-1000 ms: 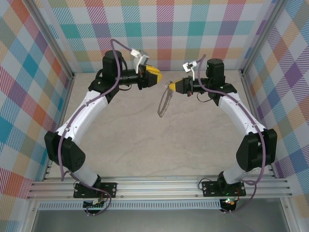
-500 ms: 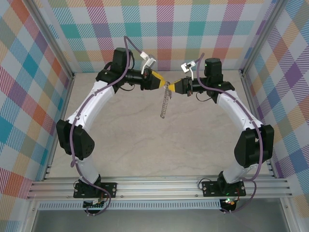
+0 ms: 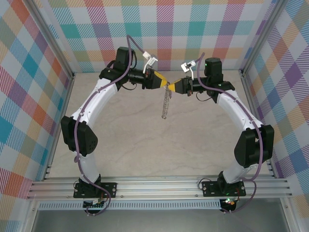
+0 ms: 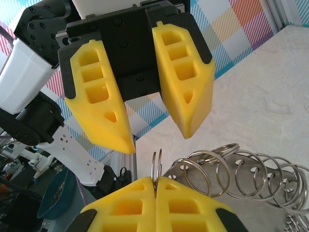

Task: Put the keys on the keyring

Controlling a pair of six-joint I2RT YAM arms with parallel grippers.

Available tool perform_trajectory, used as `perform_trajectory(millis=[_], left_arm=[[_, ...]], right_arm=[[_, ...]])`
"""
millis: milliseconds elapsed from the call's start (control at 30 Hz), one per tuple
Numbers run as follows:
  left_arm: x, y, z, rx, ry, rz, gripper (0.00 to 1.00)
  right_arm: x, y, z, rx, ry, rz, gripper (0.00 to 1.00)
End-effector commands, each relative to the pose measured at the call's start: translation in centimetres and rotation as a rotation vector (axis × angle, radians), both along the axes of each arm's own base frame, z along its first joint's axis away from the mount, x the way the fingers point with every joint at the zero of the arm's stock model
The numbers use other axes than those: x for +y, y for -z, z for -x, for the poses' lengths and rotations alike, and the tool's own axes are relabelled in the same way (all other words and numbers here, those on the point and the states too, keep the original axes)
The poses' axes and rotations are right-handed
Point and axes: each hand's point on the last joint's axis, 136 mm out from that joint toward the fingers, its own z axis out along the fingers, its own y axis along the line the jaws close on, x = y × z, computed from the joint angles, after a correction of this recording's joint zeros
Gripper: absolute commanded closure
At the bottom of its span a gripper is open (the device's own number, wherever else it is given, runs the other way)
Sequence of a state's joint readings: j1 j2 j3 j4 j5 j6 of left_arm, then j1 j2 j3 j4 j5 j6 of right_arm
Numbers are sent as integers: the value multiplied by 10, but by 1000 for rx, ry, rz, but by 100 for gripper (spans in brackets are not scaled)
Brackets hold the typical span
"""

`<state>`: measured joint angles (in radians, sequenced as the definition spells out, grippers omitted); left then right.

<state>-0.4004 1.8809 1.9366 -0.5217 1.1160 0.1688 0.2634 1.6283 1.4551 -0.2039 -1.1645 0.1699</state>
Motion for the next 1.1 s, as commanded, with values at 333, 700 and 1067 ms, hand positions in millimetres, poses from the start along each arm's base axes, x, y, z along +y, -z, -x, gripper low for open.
perform_trajectory(millis=[333, 700, 1067], left_arm=[[1, -3, 1, 37, 35, 24, 71], [-7, -3, 15, 50, 101, 33, 82], [-10, 1, 19, 63, 125, 28, 89]], right_arm=[[3, -18, 5, -76, -49, -35, 100], [3, -16, 3, -75, -44, -32, 100], [2, -16, 2, -75, -38, -31, 100]])
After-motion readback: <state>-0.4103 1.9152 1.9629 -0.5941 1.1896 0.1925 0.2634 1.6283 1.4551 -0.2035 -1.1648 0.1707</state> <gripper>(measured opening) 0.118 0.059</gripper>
